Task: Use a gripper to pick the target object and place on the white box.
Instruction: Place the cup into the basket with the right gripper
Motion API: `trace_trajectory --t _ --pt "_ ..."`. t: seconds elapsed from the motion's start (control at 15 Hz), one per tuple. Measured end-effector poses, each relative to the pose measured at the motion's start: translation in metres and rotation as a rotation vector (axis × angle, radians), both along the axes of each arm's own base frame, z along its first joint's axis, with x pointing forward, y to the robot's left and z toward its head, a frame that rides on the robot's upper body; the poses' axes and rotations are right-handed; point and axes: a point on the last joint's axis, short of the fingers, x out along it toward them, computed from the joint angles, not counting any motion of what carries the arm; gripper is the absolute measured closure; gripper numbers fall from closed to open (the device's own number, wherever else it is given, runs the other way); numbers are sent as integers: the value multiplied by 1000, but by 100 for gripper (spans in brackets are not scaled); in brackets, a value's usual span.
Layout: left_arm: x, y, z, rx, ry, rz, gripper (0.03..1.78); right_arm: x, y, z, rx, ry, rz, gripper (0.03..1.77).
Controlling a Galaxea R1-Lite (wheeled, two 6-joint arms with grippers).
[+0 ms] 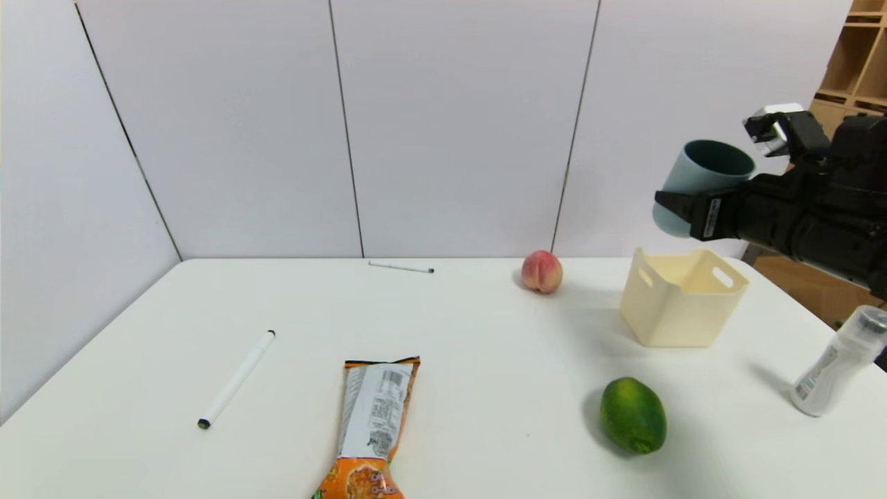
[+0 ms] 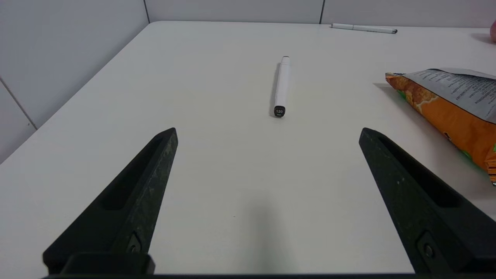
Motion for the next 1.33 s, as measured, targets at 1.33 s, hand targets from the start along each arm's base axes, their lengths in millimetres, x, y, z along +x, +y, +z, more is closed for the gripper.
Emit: trace_trajectory --t 1.33 --pt "0 0 0 -1 0 0 12 25 -9 -67 -5 199 -228 70"
